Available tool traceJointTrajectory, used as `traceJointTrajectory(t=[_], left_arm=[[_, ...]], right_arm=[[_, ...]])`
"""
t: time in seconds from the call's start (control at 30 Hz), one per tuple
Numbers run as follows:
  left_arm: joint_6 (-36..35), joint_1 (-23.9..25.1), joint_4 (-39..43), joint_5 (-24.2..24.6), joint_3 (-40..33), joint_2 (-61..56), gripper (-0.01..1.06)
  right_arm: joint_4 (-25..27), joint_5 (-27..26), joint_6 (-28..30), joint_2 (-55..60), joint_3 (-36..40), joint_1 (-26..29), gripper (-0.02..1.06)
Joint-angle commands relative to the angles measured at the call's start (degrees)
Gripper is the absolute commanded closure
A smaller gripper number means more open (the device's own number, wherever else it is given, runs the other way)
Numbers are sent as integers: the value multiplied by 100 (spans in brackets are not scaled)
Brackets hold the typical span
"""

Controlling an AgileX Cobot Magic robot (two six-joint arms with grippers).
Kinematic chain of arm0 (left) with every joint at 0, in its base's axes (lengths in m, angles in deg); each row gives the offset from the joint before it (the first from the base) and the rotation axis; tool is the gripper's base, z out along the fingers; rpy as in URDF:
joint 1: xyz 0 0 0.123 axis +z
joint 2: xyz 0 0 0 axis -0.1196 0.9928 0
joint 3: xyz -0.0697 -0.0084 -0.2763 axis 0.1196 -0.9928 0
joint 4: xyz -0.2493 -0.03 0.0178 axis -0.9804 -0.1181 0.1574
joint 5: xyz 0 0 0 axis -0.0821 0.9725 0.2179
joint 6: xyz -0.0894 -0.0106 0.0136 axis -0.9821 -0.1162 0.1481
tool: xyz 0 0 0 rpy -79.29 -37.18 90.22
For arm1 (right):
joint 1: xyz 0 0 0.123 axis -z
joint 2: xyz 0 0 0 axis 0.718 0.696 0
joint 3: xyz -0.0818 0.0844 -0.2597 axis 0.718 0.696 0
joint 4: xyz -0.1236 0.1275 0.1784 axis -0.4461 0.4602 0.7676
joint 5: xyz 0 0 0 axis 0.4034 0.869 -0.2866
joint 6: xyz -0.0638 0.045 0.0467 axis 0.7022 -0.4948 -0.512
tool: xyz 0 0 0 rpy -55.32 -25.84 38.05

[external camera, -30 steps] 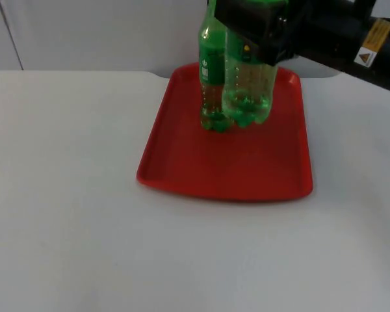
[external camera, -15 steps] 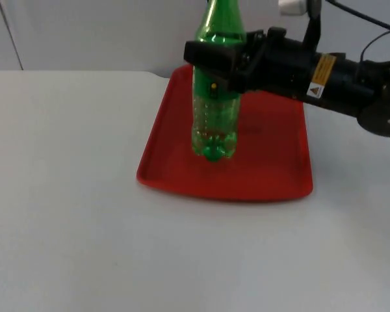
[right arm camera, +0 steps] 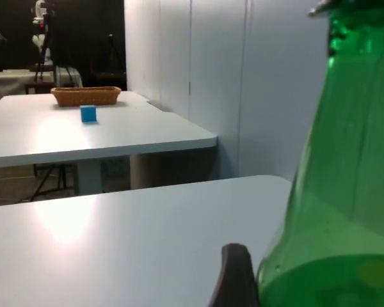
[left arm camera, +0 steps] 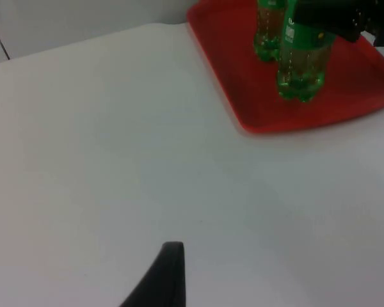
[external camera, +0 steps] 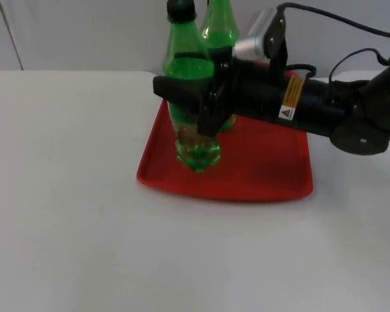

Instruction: Place the bottle upright on the tray.

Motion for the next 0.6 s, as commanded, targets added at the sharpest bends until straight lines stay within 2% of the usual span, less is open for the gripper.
traceJointTrajectory(t=[0.0,0.27,0.43,0.57], left_arm=[[-43,11,32,15,-27,-27,0],[-43,11,32,15,-27,-27,0],[-43,11,32,15,-27,-27,0],[-43,11,32,15,-27,-27,0]], right_arm=[[167,-44,98,53,-27,-8,105],[515,-33,247,176,-27,-8,105],[552,48,247,222,-27,-8,105],[332,508,235,234,-27,-8,101]])
